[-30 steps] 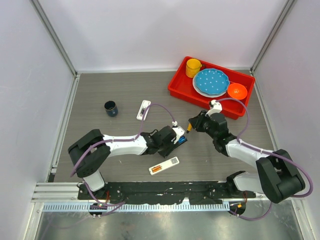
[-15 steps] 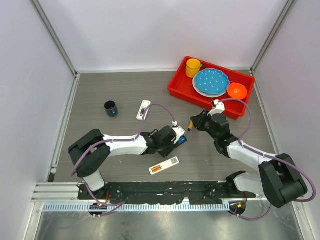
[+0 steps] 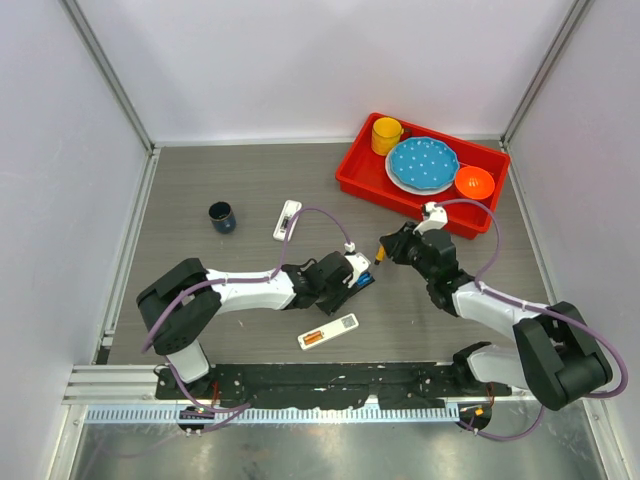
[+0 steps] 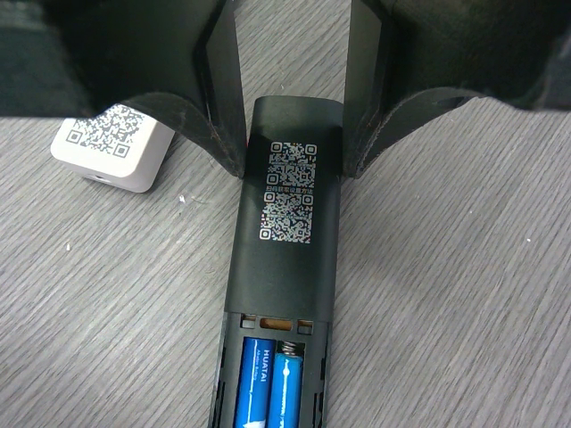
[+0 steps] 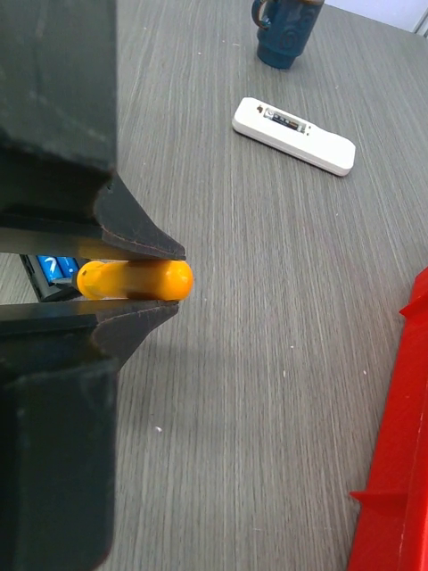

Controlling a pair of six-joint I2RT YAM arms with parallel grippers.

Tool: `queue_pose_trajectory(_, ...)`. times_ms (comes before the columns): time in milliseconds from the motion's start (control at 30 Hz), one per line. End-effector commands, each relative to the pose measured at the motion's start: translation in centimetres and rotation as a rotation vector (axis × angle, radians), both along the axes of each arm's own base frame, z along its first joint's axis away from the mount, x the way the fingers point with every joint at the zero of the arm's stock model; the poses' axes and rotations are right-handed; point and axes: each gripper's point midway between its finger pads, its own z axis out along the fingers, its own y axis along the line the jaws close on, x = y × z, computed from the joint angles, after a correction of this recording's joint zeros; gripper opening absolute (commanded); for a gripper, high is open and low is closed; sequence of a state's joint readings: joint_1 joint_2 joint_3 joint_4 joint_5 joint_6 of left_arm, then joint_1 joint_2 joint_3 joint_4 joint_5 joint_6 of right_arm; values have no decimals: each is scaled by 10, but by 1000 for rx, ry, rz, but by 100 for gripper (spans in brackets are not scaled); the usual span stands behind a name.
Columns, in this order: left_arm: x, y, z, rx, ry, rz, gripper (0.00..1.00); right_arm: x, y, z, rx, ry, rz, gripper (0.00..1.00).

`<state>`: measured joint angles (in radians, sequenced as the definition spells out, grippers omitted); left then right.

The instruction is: Unload the batteries from the remote control

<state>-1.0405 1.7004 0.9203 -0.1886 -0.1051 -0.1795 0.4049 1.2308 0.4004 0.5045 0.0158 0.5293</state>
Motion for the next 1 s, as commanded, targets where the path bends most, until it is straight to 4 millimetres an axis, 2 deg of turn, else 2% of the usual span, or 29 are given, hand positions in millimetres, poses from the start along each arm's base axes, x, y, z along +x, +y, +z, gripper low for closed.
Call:
queue_pose_trajectory(0, -43, 26, -47, 138, 163, -46, 25, 1, 3, 6, 14, -35, 7, 1)
queue_pose_trajectory(467, -41, 26, -46, 133, 155, -42, 23, -8, 10, -6, 33, -8, 57, 1)
queue_pose_trajectory(733, -42, 26, -47, 132, 154, -40, 21, -14, 20, 1, 111, -5, 91, 1)
queue_pose_trajectory(967, -40, 25, -47, 132, 147, -37, 14, -17, 32, 10, 191, -1, 131, 1)
